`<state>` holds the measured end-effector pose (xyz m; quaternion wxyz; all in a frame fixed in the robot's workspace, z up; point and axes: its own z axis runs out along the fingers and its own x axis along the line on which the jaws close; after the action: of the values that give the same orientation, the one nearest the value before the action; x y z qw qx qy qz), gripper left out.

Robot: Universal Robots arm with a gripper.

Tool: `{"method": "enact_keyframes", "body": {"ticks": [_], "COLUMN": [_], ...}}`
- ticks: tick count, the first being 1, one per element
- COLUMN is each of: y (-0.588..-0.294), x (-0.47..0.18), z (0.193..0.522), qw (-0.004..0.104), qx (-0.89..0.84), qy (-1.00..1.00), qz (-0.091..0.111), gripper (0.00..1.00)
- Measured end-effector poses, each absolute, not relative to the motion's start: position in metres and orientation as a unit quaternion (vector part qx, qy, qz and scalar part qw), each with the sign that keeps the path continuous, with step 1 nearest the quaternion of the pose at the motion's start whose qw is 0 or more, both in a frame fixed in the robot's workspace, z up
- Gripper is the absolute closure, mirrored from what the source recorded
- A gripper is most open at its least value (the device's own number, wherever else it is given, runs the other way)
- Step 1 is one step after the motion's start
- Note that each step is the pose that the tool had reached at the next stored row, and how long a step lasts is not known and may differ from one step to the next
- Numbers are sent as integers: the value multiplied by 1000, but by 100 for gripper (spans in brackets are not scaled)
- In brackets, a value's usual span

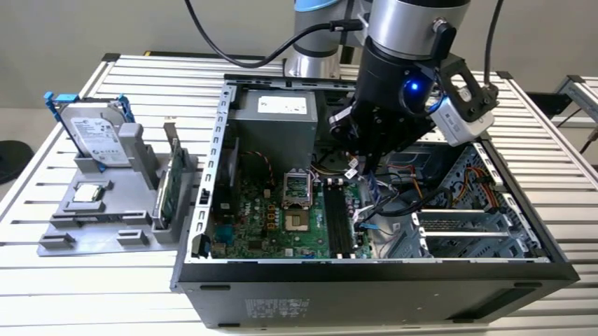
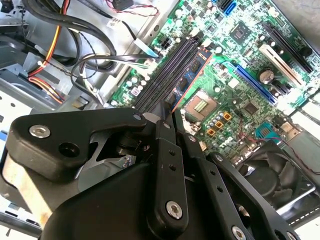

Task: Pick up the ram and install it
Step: 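Insert the ram into the slot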

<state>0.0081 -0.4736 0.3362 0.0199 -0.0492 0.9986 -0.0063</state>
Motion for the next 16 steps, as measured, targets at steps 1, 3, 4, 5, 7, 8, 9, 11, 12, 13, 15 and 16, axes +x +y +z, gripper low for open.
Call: {"method": "enact_keyframes", "body": {"ticks": [1,3,4,5,7,8,9,11,12,13,15,16], "y": [-473,-473,-473,-473,-472,-472,-472,-471,-471,-471,-470,-470], "x": [8,8,8,8,8,8,8,8,8,8,8,8], "z": [336,335,334,334,333,333,332,331,331,330,329,329], "qw": [20,20,20,21,21,21,21,21,21,21,22,22], "qx": [-49,-49,-49,-49,-49,-49,-49,-49,-49,-49,-49,-49], "qy": [999,999,999,999,999,999,999,999,999,999,999,999], "qz": [-6,-6,-6,-6,-6,-6,-6,-6,-6,-6,-6,-6], "gripper": [100,100,100,100,100,100,100,100,100,100,100,100]}}
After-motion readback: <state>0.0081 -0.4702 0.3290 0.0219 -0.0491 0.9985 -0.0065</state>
